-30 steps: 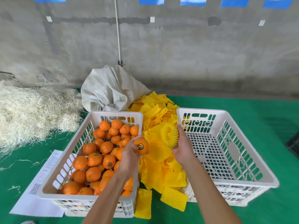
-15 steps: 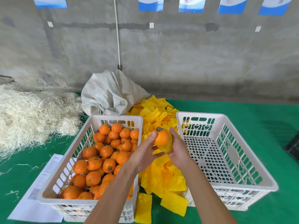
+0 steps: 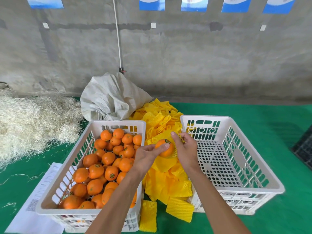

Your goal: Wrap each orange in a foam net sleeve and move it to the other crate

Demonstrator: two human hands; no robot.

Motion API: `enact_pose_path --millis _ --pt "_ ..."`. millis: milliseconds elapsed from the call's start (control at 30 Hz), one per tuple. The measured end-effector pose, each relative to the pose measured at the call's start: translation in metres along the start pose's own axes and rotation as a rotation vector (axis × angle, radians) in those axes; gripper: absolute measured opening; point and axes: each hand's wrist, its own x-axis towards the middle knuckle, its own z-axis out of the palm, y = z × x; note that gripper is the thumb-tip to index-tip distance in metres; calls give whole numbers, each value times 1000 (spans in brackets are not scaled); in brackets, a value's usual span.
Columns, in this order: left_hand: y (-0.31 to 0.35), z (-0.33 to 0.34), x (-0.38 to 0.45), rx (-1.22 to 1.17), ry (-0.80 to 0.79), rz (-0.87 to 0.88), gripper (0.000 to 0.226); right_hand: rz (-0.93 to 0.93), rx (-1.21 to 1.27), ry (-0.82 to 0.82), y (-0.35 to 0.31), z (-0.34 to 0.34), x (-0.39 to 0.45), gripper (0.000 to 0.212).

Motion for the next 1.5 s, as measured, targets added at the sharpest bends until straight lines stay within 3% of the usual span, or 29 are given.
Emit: enact_pose_path --millis 200,333,400,467,600,667,767,900,1000,1133,1300,1500 --pt "-2 10 -2 150 84 66 78 -481 -491 31 -5 6 -1 17" --pt "4 15 3 341 190 31 70 -778 -838 92 -7 8 -5 25" --pt "5 15 4 336 222 14 66 -874 -1011 80 -7 7 -7 34" --pt "6 13 7 283 241 16 51 -896 -1015 29 -6 6 -9 33" --pt "10 12 13 137 220 57 17 -628 -556 -86 -5 3 -14 22" --pt "11 14 15 148 202 99 21 -445 -418 -34 -6 4 -16 29" --pt "10 19 19 252 159 162 18 -92 -272 1 -10 2 -9 56" --pt "5 32 23 495 88 233 9 299 -72 -237 -6 2 3 94" --pt "9 45 22 565 -29 250 3 256 -74 -149 0 -10 12 83" --pt "17 46 23 226 -259 58 20 253 -51 -10 10 -39 27 73" --pt "24 21 38 112 -59 15 19 362 -160 227 42 -80 38 67" --pt "11 -2 46 278 121 129 24 511 -425 147 89 -110 27 71"
